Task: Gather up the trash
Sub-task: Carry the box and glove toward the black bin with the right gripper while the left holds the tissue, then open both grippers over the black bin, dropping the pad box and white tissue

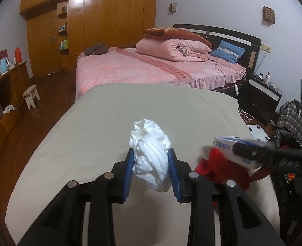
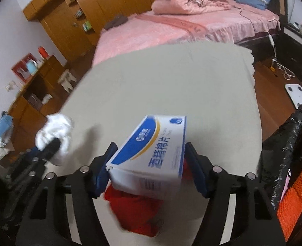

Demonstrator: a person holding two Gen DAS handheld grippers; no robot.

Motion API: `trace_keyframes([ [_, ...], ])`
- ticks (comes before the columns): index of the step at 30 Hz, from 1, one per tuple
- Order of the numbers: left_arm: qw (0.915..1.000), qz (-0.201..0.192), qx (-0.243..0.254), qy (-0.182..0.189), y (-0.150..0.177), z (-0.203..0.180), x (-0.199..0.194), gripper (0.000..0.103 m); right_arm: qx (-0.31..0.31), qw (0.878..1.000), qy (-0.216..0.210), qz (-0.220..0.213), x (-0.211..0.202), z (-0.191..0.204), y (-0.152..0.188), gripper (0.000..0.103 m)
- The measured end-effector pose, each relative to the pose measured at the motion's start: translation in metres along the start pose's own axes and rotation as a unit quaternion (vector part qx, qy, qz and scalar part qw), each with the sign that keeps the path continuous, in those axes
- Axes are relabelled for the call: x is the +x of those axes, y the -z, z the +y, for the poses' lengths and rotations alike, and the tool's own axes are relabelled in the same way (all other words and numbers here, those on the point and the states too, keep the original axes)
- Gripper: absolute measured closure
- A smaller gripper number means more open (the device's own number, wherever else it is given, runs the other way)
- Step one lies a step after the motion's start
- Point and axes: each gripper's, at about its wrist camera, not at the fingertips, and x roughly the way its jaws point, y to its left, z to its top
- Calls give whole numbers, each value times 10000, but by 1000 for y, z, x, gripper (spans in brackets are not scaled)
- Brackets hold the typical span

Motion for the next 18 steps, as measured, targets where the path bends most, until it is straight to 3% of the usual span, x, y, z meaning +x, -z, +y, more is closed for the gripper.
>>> trace_keyframes([
  [6, 9999, -42, 62, 81, -2, -8, -5, 71, 0, 9995, -273, -171, -30, -3, -4, 40],
  [18, 9992, -140, 249, 269, -10, -35, -17, 71, 5, 9988, -162, -467, -70, -14, 0, 41],
])
